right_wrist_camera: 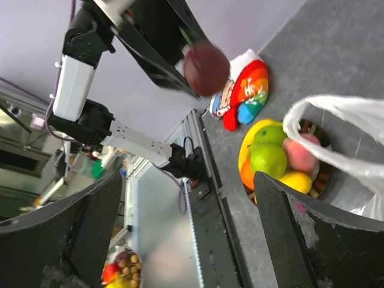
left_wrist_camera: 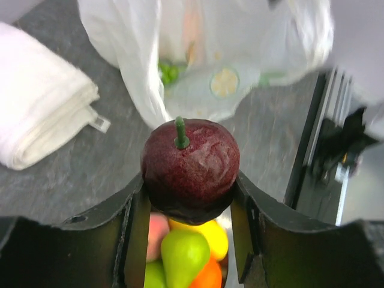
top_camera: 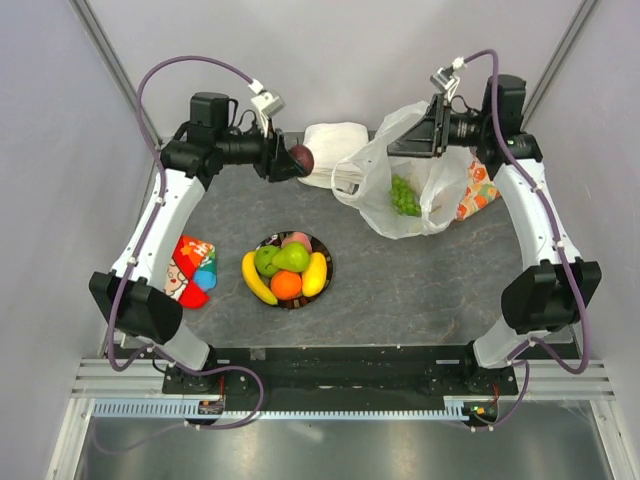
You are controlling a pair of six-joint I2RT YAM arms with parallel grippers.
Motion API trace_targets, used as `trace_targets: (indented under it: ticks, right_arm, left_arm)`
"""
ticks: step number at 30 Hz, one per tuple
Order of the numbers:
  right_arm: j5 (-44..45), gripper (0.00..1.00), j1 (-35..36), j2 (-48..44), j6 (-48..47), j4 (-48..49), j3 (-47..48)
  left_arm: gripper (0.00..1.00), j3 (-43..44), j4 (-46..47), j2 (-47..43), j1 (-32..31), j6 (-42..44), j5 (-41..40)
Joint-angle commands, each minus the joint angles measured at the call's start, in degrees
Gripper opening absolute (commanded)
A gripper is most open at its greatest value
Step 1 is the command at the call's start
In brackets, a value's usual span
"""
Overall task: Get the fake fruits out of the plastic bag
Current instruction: Place the fake fruit on the plate.
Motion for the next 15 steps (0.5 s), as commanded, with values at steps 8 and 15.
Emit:
trace_targets:
  ticks: [8,15]
  right_arm:
    - [10.9,0.98,1.1,-10.1,-21.9,-5.9,-2.3]
    - [24.1,0.98,3.9,-10.6,-29.1,-12.3,-2.8]
  left_arm:
    - [0.02,12.4,-38.7,8.0,-2.0,45.4,-16.4]
    - [0.02,12.5,-41.3,13.0,3.2,45.9,-17.6]
